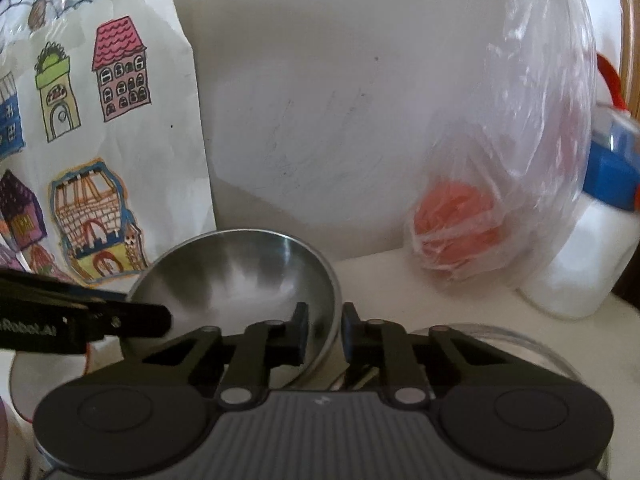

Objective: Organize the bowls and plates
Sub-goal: 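Move both grippers to the steel bowl and close them on its rim, then lift the steel bowl with both grippers, set it down, open both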

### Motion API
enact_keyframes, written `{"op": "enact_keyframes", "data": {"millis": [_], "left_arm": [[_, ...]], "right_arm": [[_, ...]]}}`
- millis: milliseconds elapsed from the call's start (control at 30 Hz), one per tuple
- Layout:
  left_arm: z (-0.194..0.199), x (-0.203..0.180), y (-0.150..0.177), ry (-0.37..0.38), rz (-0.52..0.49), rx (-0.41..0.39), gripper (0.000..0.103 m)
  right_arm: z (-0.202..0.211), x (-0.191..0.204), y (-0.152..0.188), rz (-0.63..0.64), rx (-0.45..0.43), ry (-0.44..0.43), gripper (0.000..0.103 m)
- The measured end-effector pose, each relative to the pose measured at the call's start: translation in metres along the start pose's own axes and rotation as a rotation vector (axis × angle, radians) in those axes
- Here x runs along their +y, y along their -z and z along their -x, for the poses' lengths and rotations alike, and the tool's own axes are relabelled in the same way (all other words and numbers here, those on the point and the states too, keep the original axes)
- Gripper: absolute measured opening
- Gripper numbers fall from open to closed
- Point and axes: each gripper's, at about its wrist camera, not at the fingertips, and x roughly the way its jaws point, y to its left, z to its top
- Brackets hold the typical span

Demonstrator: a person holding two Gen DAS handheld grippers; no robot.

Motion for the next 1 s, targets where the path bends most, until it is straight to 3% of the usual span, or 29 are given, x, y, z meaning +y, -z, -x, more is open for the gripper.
{"op": "enact_keyframes", "data": {"millis": [133, 400, 733, 1000], "left_arm": [[-0.005, -0.009, -0.002, 0.037, 0.022, 0.037, 0.03], [0.005, -0.012, -0.002, 0.039, 0.076, 0.031, 0.028], [0.103, -0.026, -0.002, 0.093, 0.079, -0.065, 0.027], [0.195, -0.023, 0.046, 0.137, 0.106, -0.036, 0.027]], "right_arm": [[0.0, -0.002, -0.001, -0.047, -0.002, 0.006, 0.013], [0.046, 0.006, -0.012, -0.085, -0.047, -0.005, 0.01], [0.159, 0.041, -0.012, -0.116, -0.069, -0.064, 0.01], [0.232, 0.08, 0.031, -0.15, 0.002, -0.136, 0.011]]}}
